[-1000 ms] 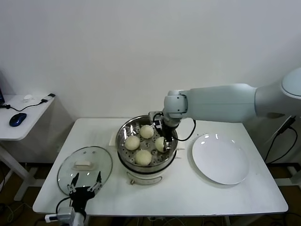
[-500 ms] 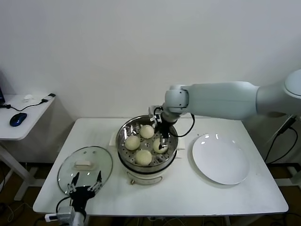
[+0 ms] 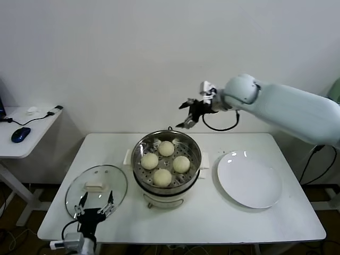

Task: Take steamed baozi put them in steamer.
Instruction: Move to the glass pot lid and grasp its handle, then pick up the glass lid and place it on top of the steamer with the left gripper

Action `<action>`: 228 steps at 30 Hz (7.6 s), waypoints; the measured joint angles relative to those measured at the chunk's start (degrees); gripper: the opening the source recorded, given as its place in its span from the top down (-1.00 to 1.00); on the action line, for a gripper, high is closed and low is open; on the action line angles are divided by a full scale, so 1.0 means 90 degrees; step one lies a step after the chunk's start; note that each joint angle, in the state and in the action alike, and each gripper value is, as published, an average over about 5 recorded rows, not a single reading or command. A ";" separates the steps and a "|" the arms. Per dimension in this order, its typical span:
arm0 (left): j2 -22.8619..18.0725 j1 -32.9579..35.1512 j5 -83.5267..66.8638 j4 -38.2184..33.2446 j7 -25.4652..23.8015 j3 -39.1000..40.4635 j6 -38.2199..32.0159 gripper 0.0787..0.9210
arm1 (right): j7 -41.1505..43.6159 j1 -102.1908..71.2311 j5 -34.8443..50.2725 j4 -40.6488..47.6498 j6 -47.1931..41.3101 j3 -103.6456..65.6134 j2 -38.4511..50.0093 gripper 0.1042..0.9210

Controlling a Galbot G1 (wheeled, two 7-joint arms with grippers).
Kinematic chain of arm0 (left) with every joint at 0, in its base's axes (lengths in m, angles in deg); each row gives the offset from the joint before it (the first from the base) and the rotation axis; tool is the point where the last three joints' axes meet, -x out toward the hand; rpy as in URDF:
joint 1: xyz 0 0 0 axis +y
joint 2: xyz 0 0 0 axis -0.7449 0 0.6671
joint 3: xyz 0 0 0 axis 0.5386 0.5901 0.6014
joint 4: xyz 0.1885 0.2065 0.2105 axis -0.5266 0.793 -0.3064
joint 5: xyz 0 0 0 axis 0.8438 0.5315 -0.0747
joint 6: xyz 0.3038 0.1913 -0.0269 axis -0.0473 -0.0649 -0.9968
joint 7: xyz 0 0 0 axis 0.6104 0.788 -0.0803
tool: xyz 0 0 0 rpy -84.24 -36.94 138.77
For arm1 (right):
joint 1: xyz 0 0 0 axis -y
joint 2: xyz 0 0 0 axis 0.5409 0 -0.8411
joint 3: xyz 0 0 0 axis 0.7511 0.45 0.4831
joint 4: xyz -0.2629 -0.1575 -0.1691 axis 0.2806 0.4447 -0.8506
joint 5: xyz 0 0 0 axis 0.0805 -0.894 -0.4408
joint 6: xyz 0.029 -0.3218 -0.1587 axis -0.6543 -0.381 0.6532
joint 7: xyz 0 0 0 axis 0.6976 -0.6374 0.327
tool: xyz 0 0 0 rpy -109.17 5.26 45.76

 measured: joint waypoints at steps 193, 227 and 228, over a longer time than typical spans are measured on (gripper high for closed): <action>-0.0096 -0.4001 1.0608 0.1758 -0.1606 0.4529 0.3432 0.87 | -0.3355 -1.3164 -0.3497 -0.2122 0.3587 -1.0523 -0.3187 -0.76; 0.0216 -0.3846 1.0477 0.1229 -0.1855 0.4582 0.3199 -0.66 | -0.3223 -1.3091 -0.3617 -0.2111 0.3564 -1.0523 -0.3173 -0.76; 0.0244 -0.3820 1.0414 0.1168 -0.1854 0.4585 0.3182 -0.70 | -0.3219 -1.3089 -0.3622 -0.2114 0.3556 -1.0521 -0.3174 -0.76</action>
